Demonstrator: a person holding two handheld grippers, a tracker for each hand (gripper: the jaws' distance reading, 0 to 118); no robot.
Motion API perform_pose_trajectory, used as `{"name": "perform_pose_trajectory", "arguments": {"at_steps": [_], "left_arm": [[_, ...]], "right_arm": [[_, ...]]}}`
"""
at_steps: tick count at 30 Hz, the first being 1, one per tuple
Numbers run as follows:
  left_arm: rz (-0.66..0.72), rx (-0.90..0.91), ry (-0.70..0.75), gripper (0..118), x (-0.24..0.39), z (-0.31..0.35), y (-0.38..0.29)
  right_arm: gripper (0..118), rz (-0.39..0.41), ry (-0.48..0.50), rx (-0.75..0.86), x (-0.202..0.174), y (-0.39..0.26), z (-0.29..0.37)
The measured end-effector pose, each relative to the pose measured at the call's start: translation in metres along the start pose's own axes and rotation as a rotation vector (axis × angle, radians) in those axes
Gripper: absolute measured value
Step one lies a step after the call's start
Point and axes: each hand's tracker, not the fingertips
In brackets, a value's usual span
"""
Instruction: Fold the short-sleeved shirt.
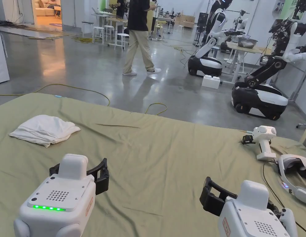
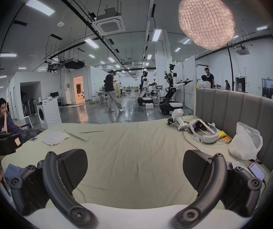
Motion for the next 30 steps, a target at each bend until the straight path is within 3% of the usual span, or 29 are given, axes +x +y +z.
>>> {"name": "perform_pose_trajectory", "arguments": {"at_steps": [2,6,11,18,23,30], "left_arm": [[0.004,-0.009,0.000,91,-0.001,0.000,-0.001],[0.056,0.007,-0.014,93,-0.005,0.003,0.000],[0.093,-0.011,-0.014,93,-0.010,0.000,0.003],[0.090,-0.048,-0.010,93,-0.012,-0.003,0.004],[0.110,-0.093,-0.010,93,-0.014,-0.009,0.001],[0.114,-0.108,0.019,93,-0.012,-0.007,0.001]], "right_arm": [[115,0.053,-0.062,-0.012,-0.007,0.001,-0.004],[115,0.080,-0.104,-0.033,-0.015,-0.002,-0.013],[115,-0.007,-0.063,-0.129,-0.014,0.000,-0.023],[115,-0.015,-0.051,-0.154,-0.018,0.005,-0.027],[115,-0.112,0.036,-0.180,-0.012,0.009,-0.027],[115,-0.151,0.011,-0.226,-0.003,0.011,-0.035]]}}
